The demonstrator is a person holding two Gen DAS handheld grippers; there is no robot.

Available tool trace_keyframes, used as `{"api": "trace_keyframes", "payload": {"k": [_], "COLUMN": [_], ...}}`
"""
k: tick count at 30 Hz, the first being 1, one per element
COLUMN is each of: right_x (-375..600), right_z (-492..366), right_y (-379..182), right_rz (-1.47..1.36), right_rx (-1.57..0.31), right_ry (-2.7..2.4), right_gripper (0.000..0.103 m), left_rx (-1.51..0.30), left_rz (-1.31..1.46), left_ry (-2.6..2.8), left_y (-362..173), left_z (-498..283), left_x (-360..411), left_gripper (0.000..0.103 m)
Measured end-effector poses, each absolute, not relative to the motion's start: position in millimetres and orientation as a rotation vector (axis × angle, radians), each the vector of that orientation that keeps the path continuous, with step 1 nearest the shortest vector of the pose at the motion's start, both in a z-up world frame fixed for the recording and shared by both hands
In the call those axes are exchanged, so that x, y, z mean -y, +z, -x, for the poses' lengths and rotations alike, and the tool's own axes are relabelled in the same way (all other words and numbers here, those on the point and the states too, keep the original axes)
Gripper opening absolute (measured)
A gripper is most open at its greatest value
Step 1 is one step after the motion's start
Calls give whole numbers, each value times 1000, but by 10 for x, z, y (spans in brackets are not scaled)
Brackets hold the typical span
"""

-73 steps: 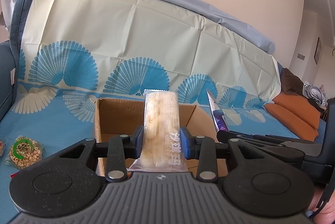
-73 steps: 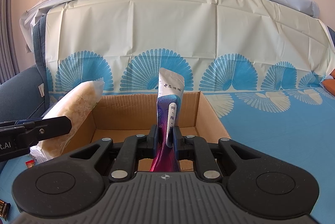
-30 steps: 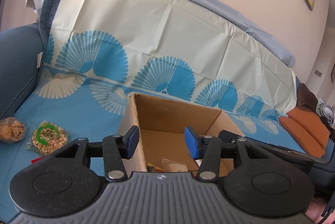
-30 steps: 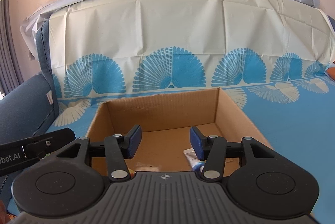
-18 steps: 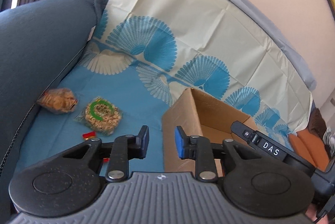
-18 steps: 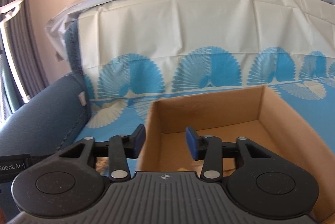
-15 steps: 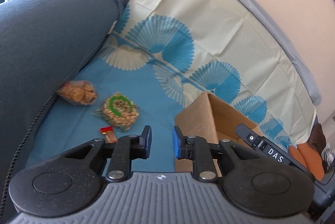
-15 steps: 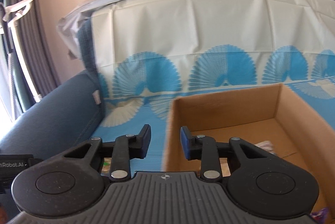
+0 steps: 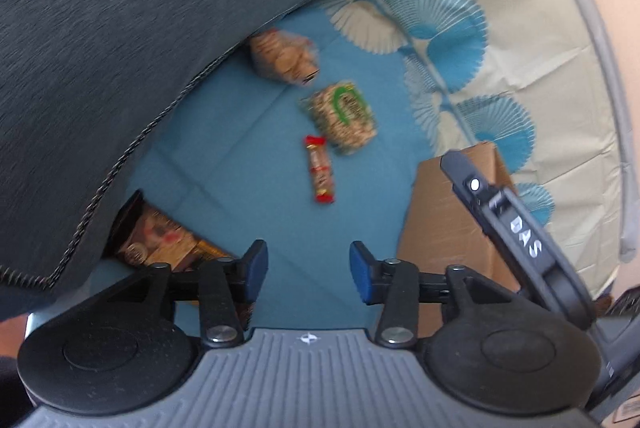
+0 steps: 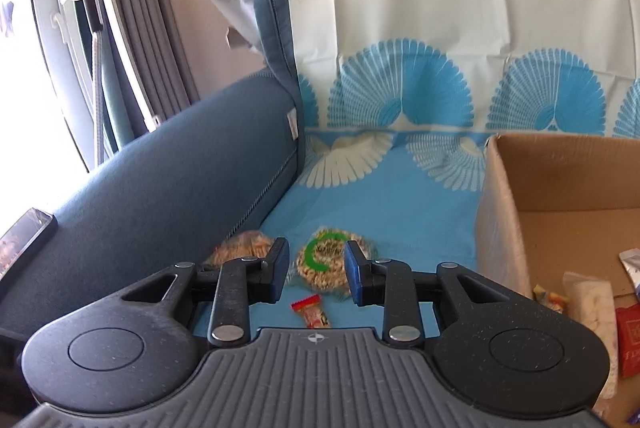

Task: Organize snacks
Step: 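Move the left tool to the chocolate bar while the right tool approaches the red candy stick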

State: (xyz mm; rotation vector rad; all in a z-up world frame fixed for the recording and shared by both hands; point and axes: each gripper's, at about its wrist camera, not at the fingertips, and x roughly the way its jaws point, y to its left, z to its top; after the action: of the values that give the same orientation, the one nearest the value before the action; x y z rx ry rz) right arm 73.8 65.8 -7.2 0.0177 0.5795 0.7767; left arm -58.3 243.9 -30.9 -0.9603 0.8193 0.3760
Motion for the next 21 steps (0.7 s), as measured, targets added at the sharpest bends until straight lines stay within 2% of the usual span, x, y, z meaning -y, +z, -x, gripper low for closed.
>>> {"api": "trace_keyframes", "payload": {"k": [4,8,17,21], "right_x": [-728,-790,-866,-912], "right_z": [-780,-810,-871,-894], "right_y": [-175,-249,-380,-441], "right_rz": [-7,13,39,55], "right_rx": [-625,-653,-699,-720], "right_ry": [777,778,764,764], "right_gripper": [32,32,32,32], "left_rx": [-856,-915,-979,-977], "left_rz": [925,942,949,825], "left_ry": [481,545,586,618], "left_y": [-336,-415,-585,-600], "left_z": [664,653,551,410], "left_x": [-2340,-2353,-2396,-2361], "left_gripper": [65,73,77,77]}}
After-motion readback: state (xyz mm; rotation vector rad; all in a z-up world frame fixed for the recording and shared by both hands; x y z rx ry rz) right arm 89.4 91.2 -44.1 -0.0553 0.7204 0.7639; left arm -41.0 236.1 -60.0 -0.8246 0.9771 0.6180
